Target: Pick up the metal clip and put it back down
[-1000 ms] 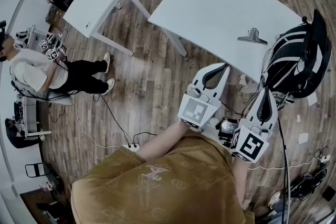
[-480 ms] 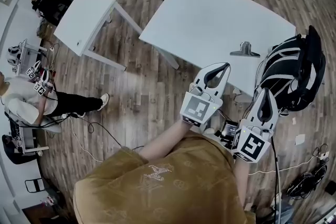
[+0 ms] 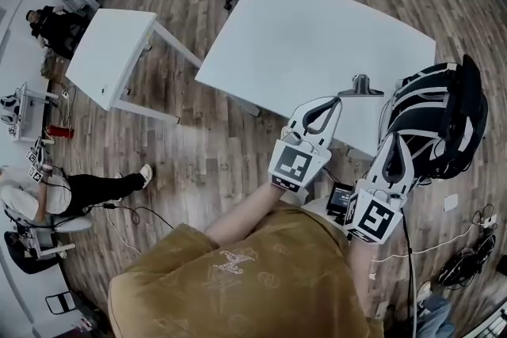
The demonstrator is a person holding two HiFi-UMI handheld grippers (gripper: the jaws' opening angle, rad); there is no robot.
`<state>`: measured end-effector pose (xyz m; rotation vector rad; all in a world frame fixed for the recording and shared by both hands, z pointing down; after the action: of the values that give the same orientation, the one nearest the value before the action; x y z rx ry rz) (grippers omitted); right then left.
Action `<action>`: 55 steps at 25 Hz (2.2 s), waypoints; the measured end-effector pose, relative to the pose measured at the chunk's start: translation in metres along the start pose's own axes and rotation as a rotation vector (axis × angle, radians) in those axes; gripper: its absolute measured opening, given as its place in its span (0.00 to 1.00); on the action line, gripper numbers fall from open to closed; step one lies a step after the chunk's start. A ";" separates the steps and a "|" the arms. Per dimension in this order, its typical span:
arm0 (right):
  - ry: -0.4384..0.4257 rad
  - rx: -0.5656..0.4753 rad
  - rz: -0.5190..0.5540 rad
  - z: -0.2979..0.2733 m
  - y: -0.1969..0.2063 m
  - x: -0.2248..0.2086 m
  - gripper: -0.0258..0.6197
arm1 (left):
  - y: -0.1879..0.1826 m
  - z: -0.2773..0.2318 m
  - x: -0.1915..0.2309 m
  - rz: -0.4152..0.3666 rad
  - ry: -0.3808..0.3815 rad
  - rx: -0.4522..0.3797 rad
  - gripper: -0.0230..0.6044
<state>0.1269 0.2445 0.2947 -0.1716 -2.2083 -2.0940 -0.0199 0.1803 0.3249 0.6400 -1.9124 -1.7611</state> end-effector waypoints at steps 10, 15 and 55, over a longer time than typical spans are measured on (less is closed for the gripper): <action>0.006 0.028 0.013 -0.032 0.002 0.005 0.05 | 0.002 -0.027 0.020 0.000 0.015 0.017 0.05; -0.070 0.004 -0.005 -0.059 0.004 0.008 0.05 | 0.004 -0.043 0.033 -0.005 -0.013 0.030 0.05; 0.041 0.186 -0.020 -0.217 0.066 -0.004 0.05 | 0.053 -0.179 0.115 0.052 0.082 0.130 0.05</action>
<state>0.1383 0.0309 0.3714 -0.0911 -2.3723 -1.8700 -0.0015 -0.0273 0.3939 0.6911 -1.9807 -1.5643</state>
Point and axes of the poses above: the fingertips, and each gripper's own axes: z backward along the fingers, x to its left, y out of its underside, the point moved 5 cm from there along z, backward along the fingers, and after that the axes turned 2 degrees about y, right-handed, at the moved point
